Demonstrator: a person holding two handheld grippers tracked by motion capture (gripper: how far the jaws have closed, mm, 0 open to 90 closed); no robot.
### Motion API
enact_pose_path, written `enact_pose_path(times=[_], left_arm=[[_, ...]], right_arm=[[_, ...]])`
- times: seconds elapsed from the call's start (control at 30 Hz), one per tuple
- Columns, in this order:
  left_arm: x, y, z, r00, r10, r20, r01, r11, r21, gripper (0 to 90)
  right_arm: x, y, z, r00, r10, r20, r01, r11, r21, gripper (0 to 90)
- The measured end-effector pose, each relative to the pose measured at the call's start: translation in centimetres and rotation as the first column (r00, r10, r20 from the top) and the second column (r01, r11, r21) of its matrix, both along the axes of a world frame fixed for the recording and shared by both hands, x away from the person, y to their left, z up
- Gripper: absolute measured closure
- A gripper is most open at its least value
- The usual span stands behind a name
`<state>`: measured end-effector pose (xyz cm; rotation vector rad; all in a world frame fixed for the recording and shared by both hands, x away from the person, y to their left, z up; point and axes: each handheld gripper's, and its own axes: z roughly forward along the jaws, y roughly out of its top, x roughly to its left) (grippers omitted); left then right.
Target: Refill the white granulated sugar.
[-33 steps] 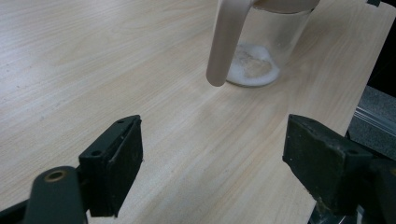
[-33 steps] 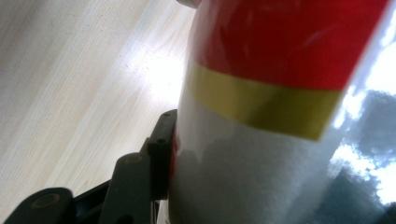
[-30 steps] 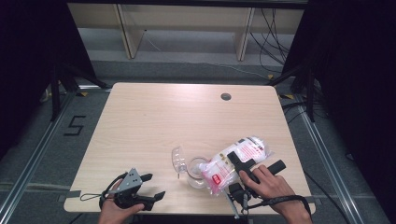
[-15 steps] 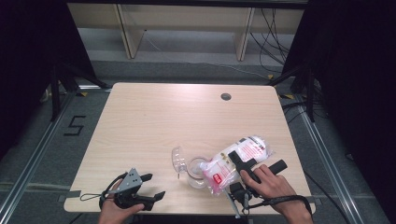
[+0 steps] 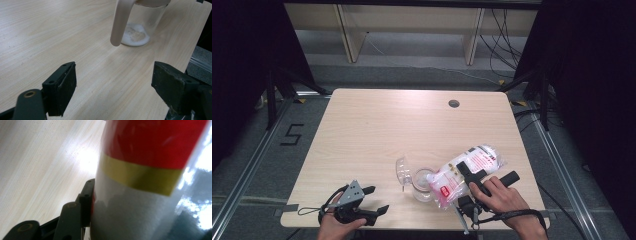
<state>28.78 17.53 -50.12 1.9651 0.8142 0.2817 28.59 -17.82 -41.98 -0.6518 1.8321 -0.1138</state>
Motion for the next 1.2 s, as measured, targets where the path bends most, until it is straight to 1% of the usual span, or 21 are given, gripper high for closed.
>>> enact_pose_path(times=[0.03, 0.17, 0.2, 0.27, 0.3, 0.37, 0.47, 0.5, 0.53, 0.57, 0.6, 0.63, 0.7, 0.73, 0.8, 0.9, 0.93, 1.0, 1.03, 1.07, 1.2], left_arm=[[-0.03, -0.09, -0.03, 1.0, 0.004, -0.001, -0.004, 0.9999, -0.011, 19.7], [-0.03, -0.07, -0.02, 1.0, 0.004, -0.001, -0.004, 0.9999, -0.011, 19.7], [-0.01, -0.02, -0.01, 1.0, 0.002, 0.0, -0.002, 1.0, -0.004, 19.7], [-0.01, 0.0, 0.0, 1.0, 0.0, 0.0, 0.0, 1.0, -0.001, 19.6], [-0.03, -0.08, -0.02, 1.0, 0.004, -0.001, -0.004, 0.9999, -0.011, 19.6], [-0.03, -0.08, -0.02, 1.0, 0.003, -0.001, -0.003, 0.9999, -0.011, 19.7], [-0.04, -0.07, -0.01, 1.0, 0.004, -0.001, -0.004, 0.9999, -0.011, 19.6], [0.03, 0.07, 0.02, 1.0, 0.0, 0.002, 0.0, 1.0, 0.008, 19.7], [0.02, 0.05, 0.02, 1.0, 0.001, 0.001, -0.001, 1.0, 0.005, 19.7], [0.0, 0.01, 0.0, 1.0, 0.0, 0.0, 0.0, 1.0, -0.001, 19.7], [0.0, 0.01, 0.0, 1.0, -0.001, 0.0, 0.001, 1.0, 0.0, 19.7], [-0.01, -0.05, -0.02, 1.0, 0.003, -0.001, -0.003, 1.0, -0.006, 19.7], [-0.01, -0.06, -0.02, 1.0, 0.004, -0.001, -0.004, 1.0, -0.009, 19.7], [-0.01, -0.06, -0.02, 1.0, 0.004, -0.001, -0.004, 1.0, -0.009, 19.7], [0.04, 0.02, 0.0, 1.0, 0.0, 0.005, 0.0, 1.0, -0.001, 19.6], [0.03, 0.04, 0.01, 1.0, 0.001, 0.002, -0.001, 1.0, 0.003, 19.7], [0.03, 0.05, 0.01, 1.0, 0.001, 0.002, -0.001, 1.0, 0.006, 19.7], [0.0, 0.01, 0.0, 1.0, 0.0, 0.001, 0.0, 1.0, 0.0, 19.7], [0.0, 0.01, 0.01, 1.0, -0.001, 0.0, 0.001, 1.0, 0.001, 19.7], [0.0, 0.01, 0.01, 1.0, -0.001, 0.0, 0.001, 1.0, 0.001, 19.6], [0.01, 0.02, 0.0, 1.0, -0.001, 0.0, 0.001, 1.0, 0.001, 19.7]], right_arm=[[0.0, 0.0, -0.01, 1.0, 0.0, 0.0, 0.0, 1.0, 0.001, 55.1], [0.02, 0.09, 0.0, 1.0, 0.008, -0.005, -0.008, 1.0, -0.003, 55.1], [-0.02, 0.06, 0.03, 1.0, 0.002, 0.003, -0.002, 1.0, -0.009, 55.1], [-0.03, 0.06, 0.05, 1.0, 0.001, 0.004, -0.001, 1.0, -0.011, 55.2], [0.04, 0.1, 0.26, 0.9999, 0.011, 0.01, -0.011, 0.999, -0.034, 55.2], [0.05, 0.11, 0.31, 0.9999, 0.013, 0.011, -0.012, 0.999, -0.038, 55.2], [0.05, 0.09, 0.29, 0.9998, 0.011, 0.013, -0.011, 0.999, -0.038, 55.3], [-0.04, -0.11, 0.14, 0.9999, -0.009, 0.01, 0.009, 1.0, -0.012, 55.3], [0.0, -0.08, 0.18, 0.9999, -0.004, 0.01, 0.004, 1.0, -0.018, 55.3], [0.07, 0.11, 0.38, 0.9998, 0.015, 0.016, -0.015, 0.999, -0.049, 55.3], [0.08, 0.08, 0.35, 0.9998, 0.014, 0.015, -0.013, 0.999, -0.045, 55.3], [0.07, -0.01, 0.24, 0.9999, 0.007, 0.009, -0.007, 1.0, -0.031, 55.4], [0.22, 0.08, 0.41, 0.9993, 0.036, 0.014, -0.035, 0.997, -0.065, 55.4], [0.22, 0.08, 0.41, 0.9993, 0.036, 0.014, -0.035, 0.997, -0.065, 55.4], [0.21, 0.1, 0.28, 0.9994, 0.032, 0.012, -0.031, 0.998, -0.051, 55.5], [0.21, 0.11, 0.36, 0.9994, 0.034, 0.012, -0.033, 0.998, -0.057, 55.5], [0.22, 0.12, 0.29, 0.9994, 0.033, 0.009, -0.033, 0.998, -0.051, 55.5], [0.22, 0.12, 0.28, 0.9994, 0.034, 0.01, -0.034, 0.998, -0.054, 55.6], [0.2, 0.08, 0.13, 0.9996, 0.03, 0.0, -0.03, 0.999, -0.024, 55.6], [0.23, 0.11, 0.39, 0.9993, 0.036, 0.01, -0.036, 0.998, -0.058, 55.6], [0.24, 0.11, 0.41, 0.9992, 0.038, 0.01, -0.037, 0.997, -0.063, 55.8]])
